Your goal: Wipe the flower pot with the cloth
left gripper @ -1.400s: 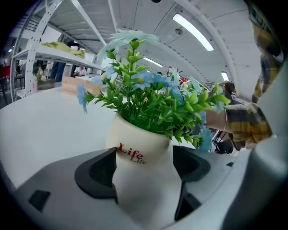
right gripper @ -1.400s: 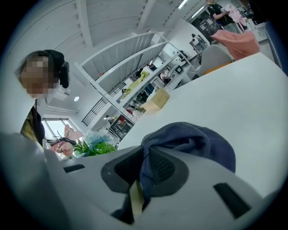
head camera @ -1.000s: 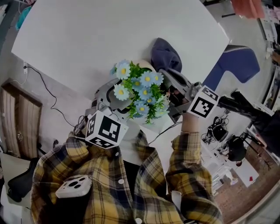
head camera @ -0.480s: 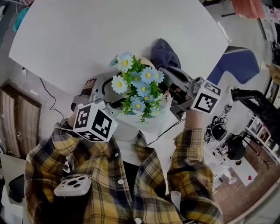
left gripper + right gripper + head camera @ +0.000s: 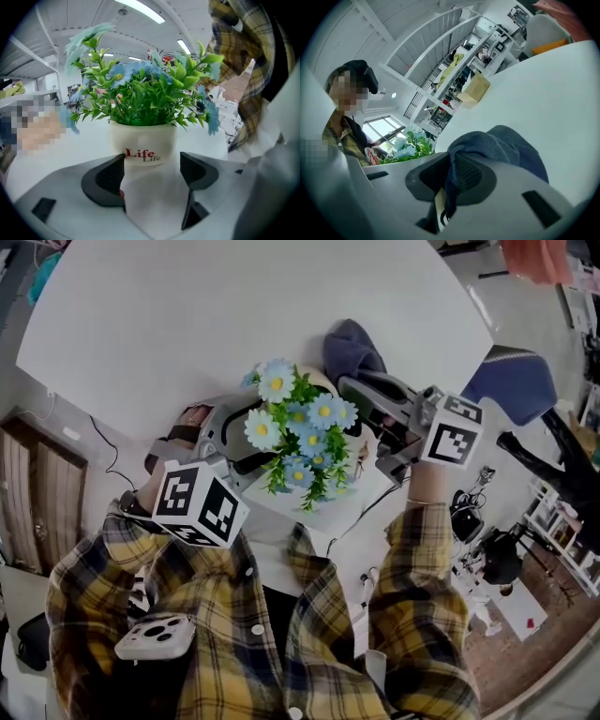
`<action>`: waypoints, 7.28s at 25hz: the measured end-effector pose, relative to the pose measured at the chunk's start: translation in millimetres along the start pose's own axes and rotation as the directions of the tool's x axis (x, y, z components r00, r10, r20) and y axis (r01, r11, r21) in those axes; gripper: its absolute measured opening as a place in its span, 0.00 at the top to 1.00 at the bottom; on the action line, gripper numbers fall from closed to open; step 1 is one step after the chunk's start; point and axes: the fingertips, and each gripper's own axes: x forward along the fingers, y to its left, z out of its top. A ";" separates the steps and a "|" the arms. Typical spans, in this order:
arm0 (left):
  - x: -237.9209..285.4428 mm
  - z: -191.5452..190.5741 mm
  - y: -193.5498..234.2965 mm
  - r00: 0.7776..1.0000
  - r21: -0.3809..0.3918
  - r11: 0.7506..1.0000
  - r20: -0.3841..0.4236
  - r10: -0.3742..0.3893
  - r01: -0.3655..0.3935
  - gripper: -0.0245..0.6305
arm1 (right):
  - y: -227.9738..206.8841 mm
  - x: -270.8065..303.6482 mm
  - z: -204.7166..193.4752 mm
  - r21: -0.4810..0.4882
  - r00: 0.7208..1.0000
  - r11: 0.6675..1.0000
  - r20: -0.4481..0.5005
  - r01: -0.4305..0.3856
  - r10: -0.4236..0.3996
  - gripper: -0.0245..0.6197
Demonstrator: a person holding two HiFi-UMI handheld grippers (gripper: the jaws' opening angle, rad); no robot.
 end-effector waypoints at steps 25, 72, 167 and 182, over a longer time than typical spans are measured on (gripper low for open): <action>24.0 3.1 13.5 0.968 0.201 0.947 -0.088 -0.237 0.250 0.39 | -17.9 18.7 2.5 0.074 0.981 0.985 -0.105 -0.154 0.161 0.92; 18.4 20.2 -20.3 0.929 -0.638 0.738 0.091 0.358 -0.221 0.39 | -10.2 15.9 5.8 0.068 0.996 0.994 -0.009 -0.087 0.088 0.92; -14.0 1.5 -45.1 0.966 -0.518 0.842 0.101 0.238 -0.153 0.39 | 3.4 3.9 -60.2 0.280 0.989 0.959 0.148 -0.049 0.007 0.92; -11.0 0.5 -38.8 0.989 -0.352 0.936 0.129 0.068 -0.018 0.39 | 6.2 -1.5 -66.1 0.309 0.989 0.948 0.142 -0.074 0.031 0.92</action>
